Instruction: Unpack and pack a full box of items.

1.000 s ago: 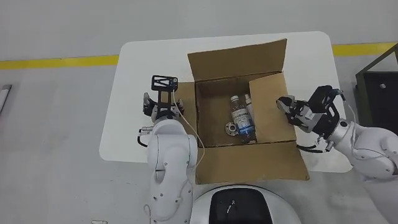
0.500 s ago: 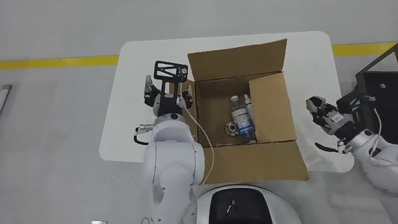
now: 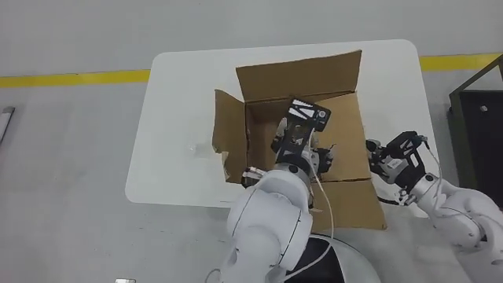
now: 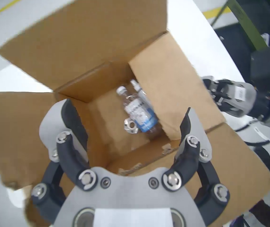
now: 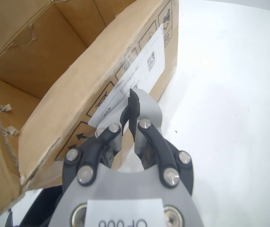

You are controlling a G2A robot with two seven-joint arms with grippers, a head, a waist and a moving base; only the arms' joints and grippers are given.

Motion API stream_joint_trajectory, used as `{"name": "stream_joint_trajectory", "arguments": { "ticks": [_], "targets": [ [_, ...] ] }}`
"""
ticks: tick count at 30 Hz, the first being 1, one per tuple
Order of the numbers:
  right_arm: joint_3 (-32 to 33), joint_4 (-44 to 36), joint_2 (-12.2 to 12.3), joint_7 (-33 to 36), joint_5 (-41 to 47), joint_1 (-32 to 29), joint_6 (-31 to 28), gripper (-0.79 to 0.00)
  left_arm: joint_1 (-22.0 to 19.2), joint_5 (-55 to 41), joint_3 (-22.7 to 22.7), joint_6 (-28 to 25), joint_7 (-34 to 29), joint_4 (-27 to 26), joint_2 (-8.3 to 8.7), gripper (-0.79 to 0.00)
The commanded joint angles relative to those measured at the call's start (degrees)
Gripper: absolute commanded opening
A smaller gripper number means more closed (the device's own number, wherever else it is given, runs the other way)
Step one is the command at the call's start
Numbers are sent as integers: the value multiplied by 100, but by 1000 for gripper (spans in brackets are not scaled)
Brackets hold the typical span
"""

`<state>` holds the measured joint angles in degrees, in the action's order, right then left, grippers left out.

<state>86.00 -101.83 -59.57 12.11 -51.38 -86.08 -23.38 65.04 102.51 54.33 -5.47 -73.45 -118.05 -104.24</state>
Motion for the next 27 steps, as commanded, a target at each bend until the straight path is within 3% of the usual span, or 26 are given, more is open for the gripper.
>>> {"name": "stream_joint_trajectory", "arguments": {
  "ticks": [1,11,18,23,27],
  "targets": [
    [-59,-18,-8,-24,-58,0,5,-785,-2,-156,3,62,-62,101,6,0],
    [-486,40,-78,-85,-145,176,104,-785,-1,-175,7,76,-64,115,7,0],
    [-373,104,-79,-152,-98,97,99,-785,27,-227,31,135,28,118,14,0],
    [-221,65,-68,-157,-68,3,86,-785,31,-1200,362,639,97,287,16,0],
    [-114,22,-62,-163,-37,-75,76,-785,-204,-2215,778,1154,-77,596,-39,0]
  ]
}}
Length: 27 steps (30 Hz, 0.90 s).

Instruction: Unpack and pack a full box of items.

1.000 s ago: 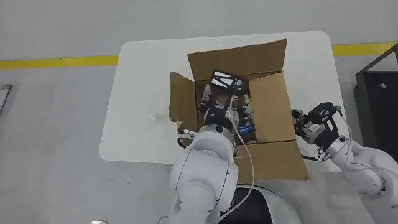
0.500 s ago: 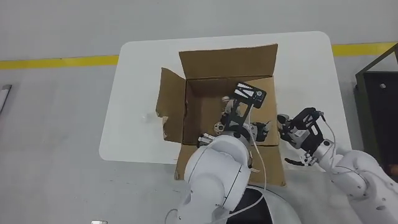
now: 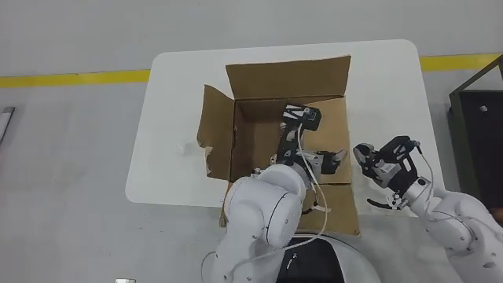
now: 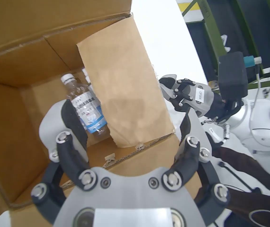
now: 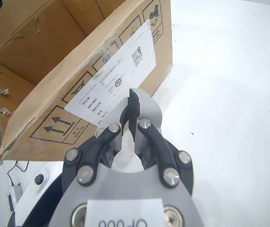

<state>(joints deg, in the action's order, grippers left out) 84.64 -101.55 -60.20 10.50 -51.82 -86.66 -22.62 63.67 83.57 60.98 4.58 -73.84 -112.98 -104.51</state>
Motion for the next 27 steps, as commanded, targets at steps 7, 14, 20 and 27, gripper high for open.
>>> {"name": "stream_joint_trajectory", "arguments": {
  "ticks": [7,14,20,27],
  "targets": [
    [119,-58,2,-47,22,-150,-28,-785,-494,-1584,818,956,-172,1025,-45,0],
    [113,-81,-4,-37,9,-195,-87,-785,-640,-1710,990,1207,-95,1561,2,0],
    [19,-84,-13,63,-13,-146,-198,-785,-618,-1937,1017,1205,-94,1741,45,0],
    [-147,-36,-35,43,-86,-29,-265,-785,-561,-2353,1034,1187,-85,1916,91,0]
  ]
}}
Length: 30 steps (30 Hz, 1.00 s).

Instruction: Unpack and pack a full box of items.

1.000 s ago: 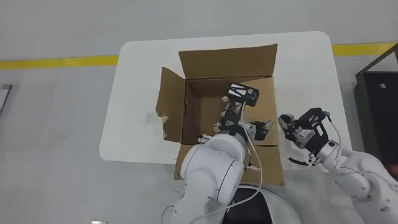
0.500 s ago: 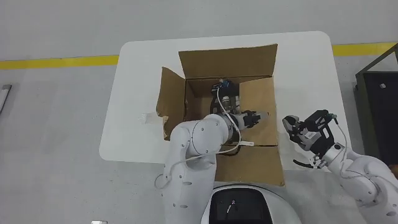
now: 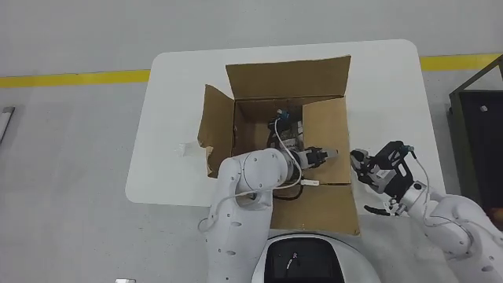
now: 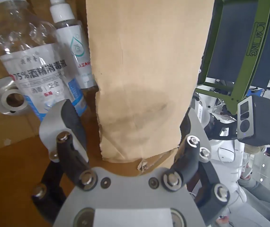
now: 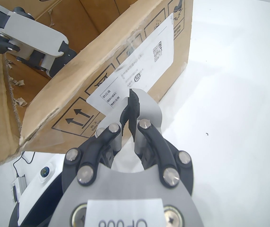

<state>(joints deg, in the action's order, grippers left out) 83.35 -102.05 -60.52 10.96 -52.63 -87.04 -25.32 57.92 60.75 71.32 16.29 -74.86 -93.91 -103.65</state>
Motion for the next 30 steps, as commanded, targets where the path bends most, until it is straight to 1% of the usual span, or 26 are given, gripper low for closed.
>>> {"name": "stream_joint_trajectory", "arguments": {
  "ticks": [1,7,13,20,23,24,25,28,29,30],
  "targets": [
    [-40,30,-6,4,-20,20,3,-785,29,-173,5,32,20,19,8,0],
    [-114,74,-19,17,-39,75,-3,-785,88,-819,93,121,-75,-25,43,0],
    [-93,62,-22,36,-34,56,7,-785,222,-1333,136,122,-175,-343,101,0],
    [-24,-21,-23,17,-15,34,58,-785,240,-1634,0,132,-161,-704,164,0],
    [148,-72,-29,39,236,-61,371,-785,138,-1740,-170,125,-162,-950,178,0],
    [215,-155,-33,27,443,-98,422,-640,80,-1685,-247,102,-170,-1015,186,0],
    [309,-211,-31,36,606,-144,455,-594,29,-1649,-318,95,-173,-1056,193,0],
    [665,-445,-12,96,916,-281,547,-499,-169,-1504,-565,82,-213,-1128,208,0],
    [788,-520,-4,124,1023,-331,537,-449,-240,-1455,-655,82,-224,-1133,211,0],
    [918,-592,4,155,1130,-380,525,-446,-325,-1361,-746,87,-251,-1098,215,0]
  ]
}}
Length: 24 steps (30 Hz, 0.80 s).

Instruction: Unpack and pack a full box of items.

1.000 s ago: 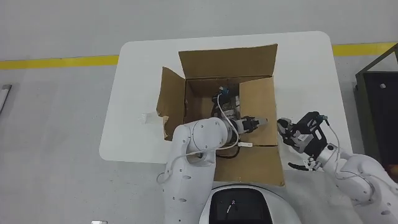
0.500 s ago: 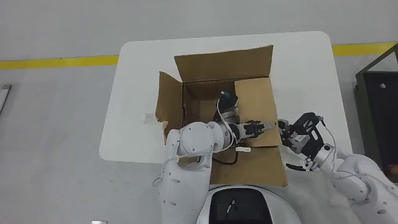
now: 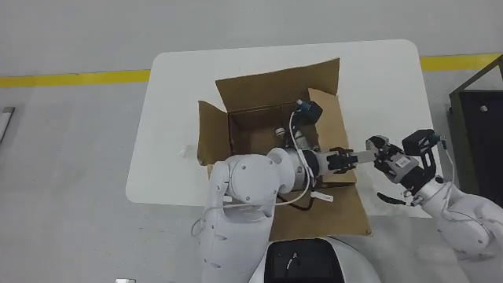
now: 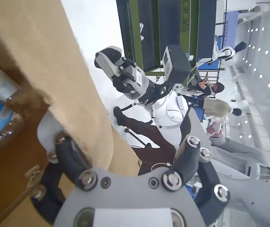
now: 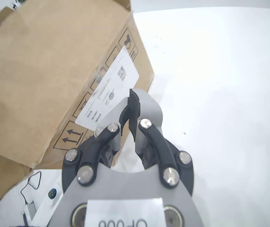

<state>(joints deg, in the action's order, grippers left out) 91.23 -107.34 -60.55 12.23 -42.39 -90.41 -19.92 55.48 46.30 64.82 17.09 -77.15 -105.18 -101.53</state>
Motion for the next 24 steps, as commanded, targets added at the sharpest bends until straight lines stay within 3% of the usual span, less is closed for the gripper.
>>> {"name": "stream_joint_trajectory", "arguments": {
  "ticks": [1,11,17,20,22,24],
  "targets": [
    [274,-133,14,37,236,-89,-14,-428,-186,189,-213,-31,-57,67,6,0],
    [1369,-543,78,694,1421,-404,-94,-394,-1024,238,-1338,-325,-158,812,-83,0],
    [1777,-777,106,1070,1984,-541,-362,-246,-1265,83,-1691,-283,-55,1289,-145,0],
    [1850,-820,123,1296,2155,-536,-475,-289,-1317,29,-1733,-280,-6,1450,-152,0],
    [1875,-828,125,1313,2223,-522,-478,-394,-1338,1,-1719,-257,5,1525,-148,0],
    [1860,-844,123,1300,2328,-510,-493,-406,-1349,-44,-1687,-219,17,1556,-143,0]
  ]
}}
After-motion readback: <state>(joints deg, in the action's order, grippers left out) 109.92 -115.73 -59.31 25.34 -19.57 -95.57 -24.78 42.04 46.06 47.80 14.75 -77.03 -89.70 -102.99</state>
